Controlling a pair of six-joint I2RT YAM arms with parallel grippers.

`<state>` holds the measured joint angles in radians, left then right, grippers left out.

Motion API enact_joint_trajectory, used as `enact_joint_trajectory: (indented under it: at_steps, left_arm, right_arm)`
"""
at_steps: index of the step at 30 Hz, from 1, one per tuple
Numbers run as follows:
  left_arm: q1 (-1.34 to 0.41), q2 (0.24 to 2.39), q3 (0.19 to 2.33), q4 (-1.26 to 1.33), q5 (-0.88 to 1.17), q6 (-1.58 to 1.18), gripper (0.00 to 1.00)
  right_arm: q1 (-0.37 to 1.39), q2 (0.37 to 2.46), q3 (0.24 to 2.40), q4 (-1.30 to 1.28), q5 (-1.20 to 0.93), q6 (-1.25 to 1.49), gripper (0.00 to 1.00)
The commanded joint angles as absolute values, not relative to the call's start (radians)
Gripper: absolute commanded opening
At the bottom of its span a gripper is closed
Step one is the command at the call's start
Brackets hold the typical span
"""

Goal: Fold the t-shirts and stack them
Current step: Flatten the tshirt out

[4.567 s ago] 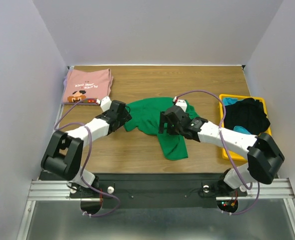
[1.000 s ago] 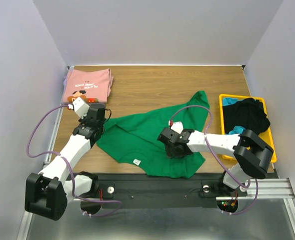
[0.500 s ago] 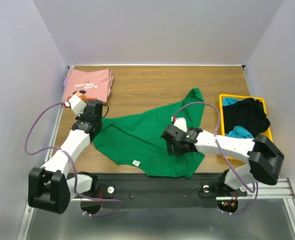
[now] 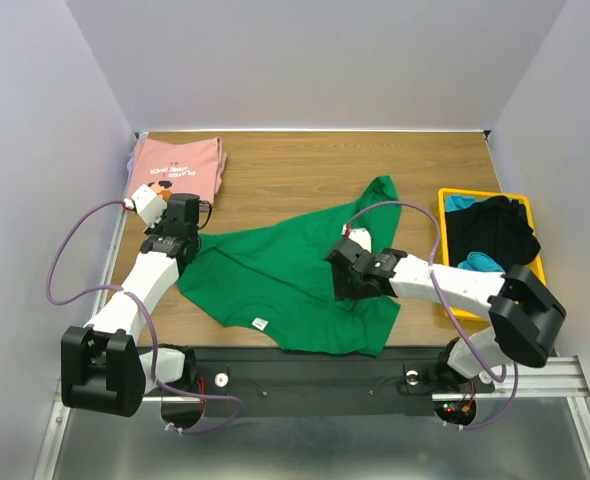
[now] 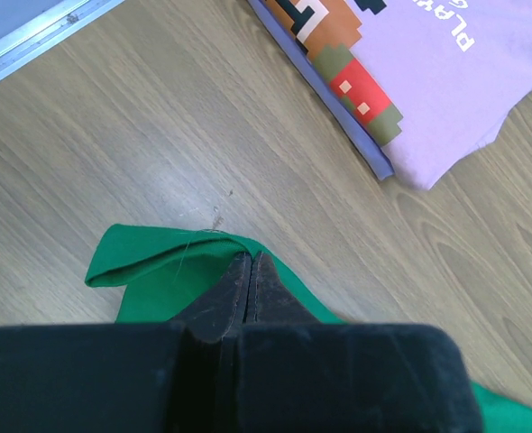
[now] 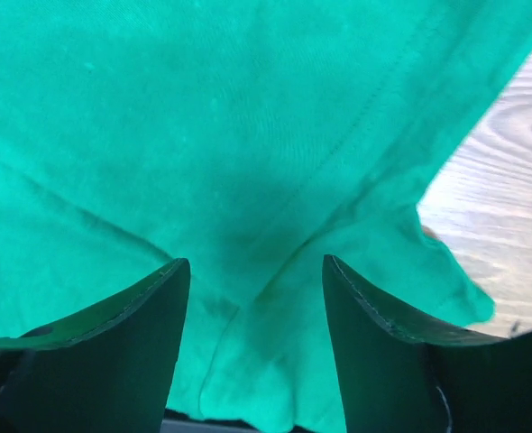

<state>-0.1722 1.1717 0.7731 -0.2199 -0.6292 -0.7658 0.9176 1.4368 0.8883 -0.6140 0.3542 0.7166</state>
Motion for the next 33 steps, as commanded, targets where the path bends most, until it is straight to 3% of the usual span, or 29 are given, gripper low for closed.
enact_joint_trajectory:
  at_steps: [1,6,12,15,18,21,28,33]
  left_arm:
    - [-0.164,1.154,0.799,-0.192,-0.658,-0.747,0.0]
    - [-0.158,1.147,0.798,-0.195,-0.661,-0.747,0.0]
    - [-0.156,1.141,0.792,-0.19,-0.658,-0.747,0.0]
    - [-0.153,1.138,0.792,-0.19,-0.657,-0.746,0.0]
    - [-0.153,1.137,0.795,-0.189,-0.652,-0.742,0.0]
    - [-0.153,1.131,0.798,-0.189,-0.64,-0.736,0.0]
    - [-0.153,1.101,0.792,-0.189,-0.621,-0.726,0.0]
    - [-0.153,1.08,0.787,-0.19,-0.621,-0.723,0.0]
  right_arm:
    - [0.9,1.499,0.89,-0.52,0.296,0.68,0.63]
    - [0.896,1.536,0.867,-0.52,0.261,0.698,0.61]
    - [0.896,1.514,0.827,-0.52,0.233,0.716,0.5]
    - [0.896,1.517,0.821,-0.519,0.235,0.719,0.39]
    - [0.894,1.511,0.827,-0.52,0.262,0.719,0.18]
    - [0.894,1.485,0.853,-0.522,0.278,0.713,0.1]
    - [0.896,1.433,0.897,-0.529,0.307,0.687,0.2]
    - [0.896,1.414,0.884,-0.534,0.275,0.683,0.18]
